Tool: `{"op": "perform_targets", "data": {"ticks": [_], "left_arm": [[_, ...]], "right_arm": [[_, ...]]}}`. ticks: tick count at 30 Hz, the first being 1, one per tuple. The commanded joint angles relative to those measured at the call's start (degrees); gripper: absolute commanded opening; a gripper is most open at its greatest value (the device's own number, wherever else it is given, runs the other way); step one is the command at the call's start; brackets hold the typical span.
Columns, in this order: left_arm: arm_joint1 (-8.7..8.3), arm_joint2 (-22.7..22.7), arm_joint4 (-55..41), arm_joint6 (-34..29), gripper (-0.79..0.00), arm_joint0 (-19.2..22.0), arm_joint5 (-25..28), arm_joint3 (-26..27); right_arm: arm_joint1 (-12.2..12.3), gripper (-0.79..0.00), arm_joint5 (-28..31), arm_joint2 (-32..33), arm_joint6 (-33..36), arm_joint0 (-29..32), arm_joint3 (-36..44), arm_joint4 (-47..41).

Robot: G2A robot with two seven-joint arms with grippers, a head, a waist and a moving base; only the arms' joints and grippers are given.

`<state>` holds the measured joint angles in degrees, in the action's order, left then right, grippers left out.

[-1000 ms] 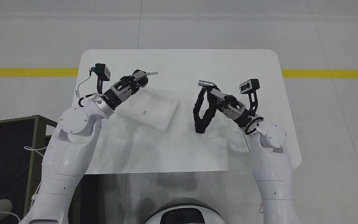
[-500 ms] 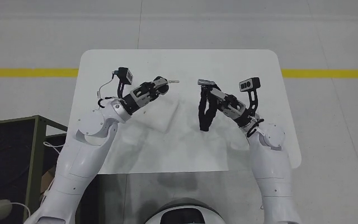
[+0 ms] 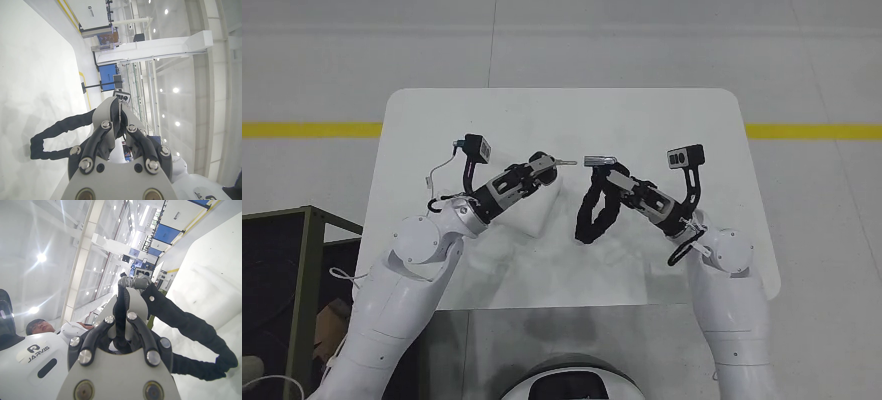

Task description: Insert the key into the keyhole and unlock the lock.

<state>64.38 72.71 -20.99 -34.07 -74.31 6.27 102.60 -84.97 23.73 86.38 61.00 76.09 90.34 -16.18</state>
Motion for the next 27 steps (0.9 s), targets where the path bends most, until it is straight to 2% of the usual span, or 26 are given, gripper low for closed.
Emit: {"op": "perform_targets", "data": {"ticks": [1,27], "left_arm": [[0.11,0.00,0.45,0.01,-0.785,-0.09,0.21,0.22],[1.30,0.26,2.65,-0.23,-0.785,-1.58,-1.20,2.01]], "right_arm": [[0.21,-0.785,0.28,-0.28,-0.14,0.08,0.04,0.03],[2.96,-0.785,2.25,-2.53,-3.71,1.95,2.48,1.23]]}}
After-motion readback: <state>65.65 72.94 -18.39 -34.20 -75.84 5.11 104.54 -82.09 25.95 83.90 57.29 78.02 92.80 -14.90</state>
